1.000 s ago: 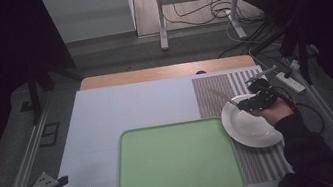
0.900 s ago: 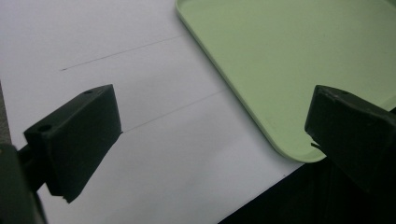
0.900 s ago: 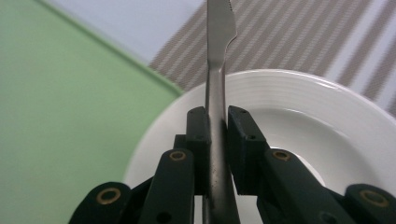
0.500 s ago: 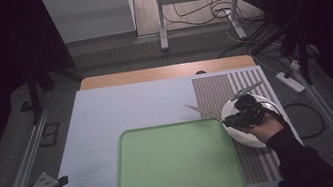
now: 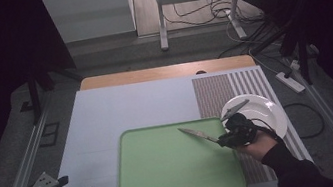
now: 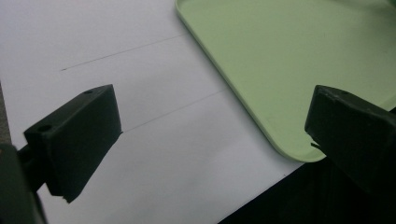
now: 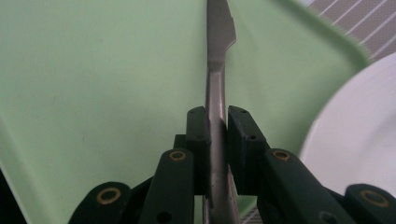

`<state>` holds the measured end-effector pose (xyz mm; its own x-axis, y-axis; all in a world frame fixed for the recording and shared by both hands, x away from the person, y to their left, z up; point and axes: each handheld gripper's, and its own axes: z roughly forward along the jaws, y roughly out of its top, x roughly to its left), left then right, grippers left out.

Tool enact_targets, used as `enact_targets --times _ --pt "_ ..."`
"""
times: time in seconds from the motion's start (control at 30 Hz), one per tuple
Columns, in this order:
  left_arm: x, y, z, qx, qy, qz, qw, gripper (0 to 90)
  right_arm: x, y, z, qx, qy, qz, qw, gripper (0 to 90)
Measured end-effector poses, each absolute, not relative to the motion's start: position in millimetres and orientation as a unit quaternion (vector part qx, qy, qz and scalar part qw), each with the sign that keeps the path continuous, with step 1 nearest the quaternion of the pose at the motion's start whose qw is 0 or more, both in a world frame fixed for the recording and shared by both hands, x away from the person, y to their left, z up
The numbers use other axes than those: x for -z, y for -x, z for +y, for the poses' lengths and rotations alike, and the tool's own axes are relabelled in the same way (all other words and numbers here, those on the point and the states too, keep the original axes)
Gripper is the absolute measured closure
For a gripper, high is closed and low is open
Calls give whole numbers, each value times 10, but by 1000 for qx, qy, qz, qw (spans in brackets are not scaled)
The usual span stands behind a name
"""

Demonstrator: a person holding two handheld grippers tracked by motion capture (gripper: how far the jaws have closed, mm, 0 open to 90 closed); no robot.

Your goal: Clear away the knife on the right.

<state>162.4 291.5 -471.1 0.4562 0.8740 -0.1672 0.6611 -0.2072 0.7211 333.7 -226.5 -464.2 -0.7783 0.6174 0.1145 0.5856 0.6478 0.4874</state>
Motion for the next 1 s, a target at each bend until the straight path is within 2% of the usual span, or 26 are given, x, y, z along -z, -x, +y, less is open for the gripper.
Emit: enact_targets --times 0.23,0.43,0.47,0.5,0.6,0.77,1.0 --pt "4711 -1625 2914 -140 -764 502 379 34 4783 -3233 -2103 -220 -311 925 16 798" --pt "4711 -1625 2912 -140 -765 502 378 34 4965 -3172 -1965 -179 -285 941 -28 789" --pt "4711 -1625 2912 -140 -765 502 378 35 4961 -3178 -1962 -188 -286 939 -30 775" --pt "4711 -1625 2912 -140 -765 502 378 34 4946 -3192 -1967 -196 -287 937 -32 714" --pt "4712 -1626 2911 -140 -766 502 377 35 4891 -3247 -1990 -220 -293 930 -30 698" --pt "4710 -1628 2906 -141 -766 501 376 34 4829 -3296 -1859 -233 -261 937 -16 900" --pt "4713 -1628 2912 -141 -766 502 376 35 4908 -3332 -1394 -227 -199 953 -5 900"
